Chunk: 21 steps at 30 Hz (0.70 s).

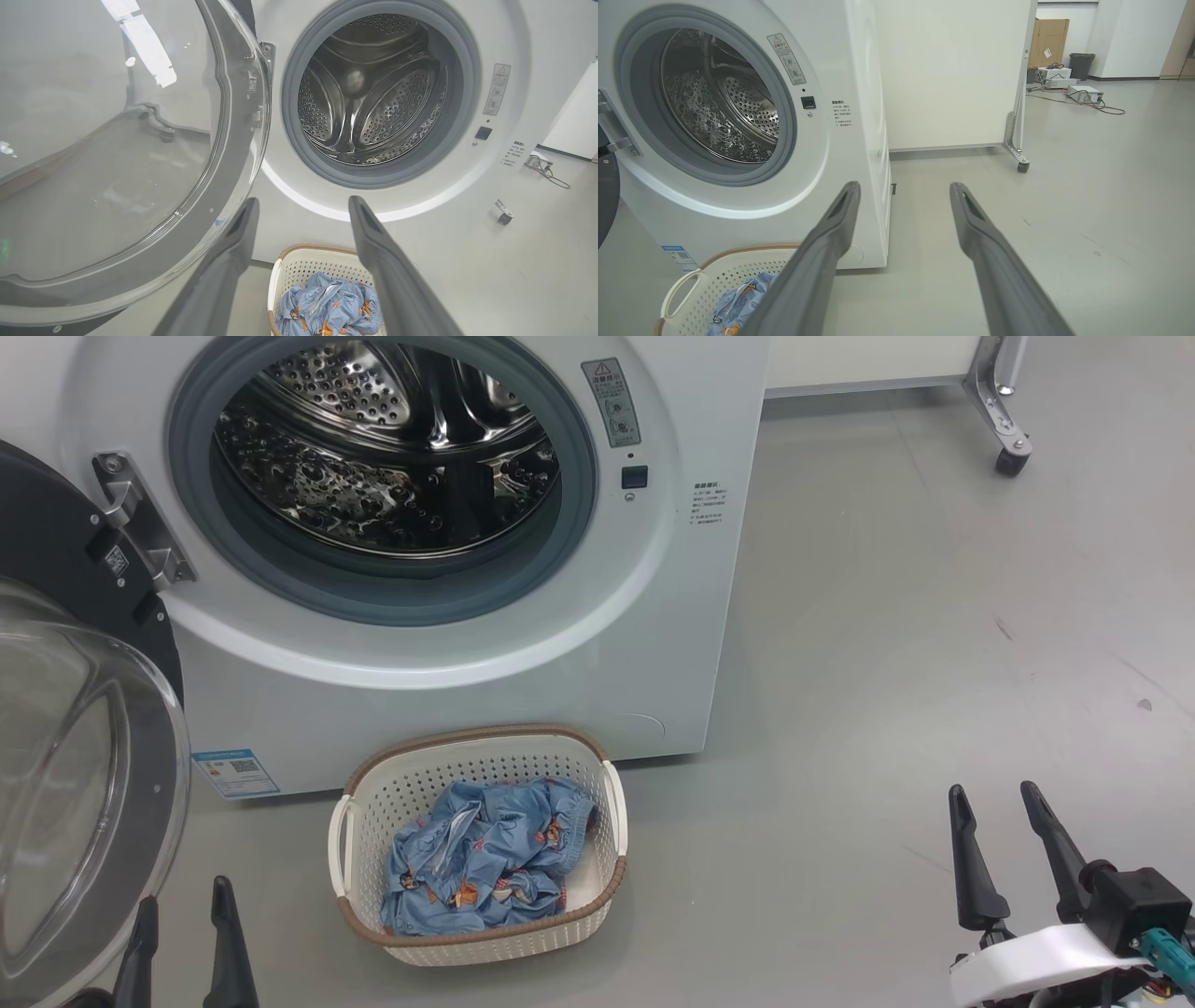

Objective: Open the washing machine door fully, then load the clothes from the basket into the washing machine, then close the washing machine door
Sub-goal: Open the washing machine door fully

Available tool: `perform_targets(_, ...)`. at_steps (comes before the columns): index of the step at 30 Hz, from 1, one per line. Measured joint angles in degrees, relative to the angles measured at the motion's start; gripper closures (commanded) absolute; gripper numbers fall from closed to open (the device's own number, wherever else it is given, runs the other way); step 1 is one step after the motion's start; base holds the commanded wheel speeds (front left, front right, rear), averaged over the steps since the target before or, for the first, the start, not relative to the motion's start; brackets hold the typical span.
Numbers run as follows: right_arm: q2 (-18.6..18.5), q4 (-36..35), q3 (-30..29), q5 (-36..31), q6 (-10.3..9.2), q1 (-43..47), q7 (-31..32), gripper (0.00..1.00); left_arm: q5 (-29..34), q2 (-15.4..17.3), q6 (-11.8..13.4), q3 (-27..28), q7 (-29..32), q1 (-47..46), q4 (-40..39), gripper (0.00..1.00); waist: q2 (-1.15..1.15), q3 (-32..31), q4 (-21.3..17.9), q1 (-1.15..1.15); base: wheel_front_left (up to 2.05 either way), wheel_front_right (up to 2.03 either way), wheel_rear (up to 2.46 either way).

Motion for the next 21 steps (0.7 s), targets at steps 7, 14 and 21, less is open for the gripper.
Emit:
perform_targets(7,-0.07,-0.2,-0.13,-0.16,0.0,0.08,0.0,0.0,0.64,-0.04,-0.1,-0.4,0.0,0.19,0.02,0.0,0.0,0.32,0.07,0.0,0.0,0.0,0.0)
perform_targets(14,-0.1,-0.38,-0.13,-0.46,0.0,0.08,0.0,0.0,1.02,-0.03,-0.31,-0.37,-0.01,0.36,0.56,0.0,0.0,0.79,0.14,0.0,0.0,0.0,0.0)
perform_targets(21,-0.1,-0.51,-0.12,-0.47,0.0,0.07,0.0,0.0,1.2,-0.02,-0.54,-0.33,-0.01,0.36,0.73,0.0,0.0,1.45,0.24,0.0,0.0,0.0,0.0)
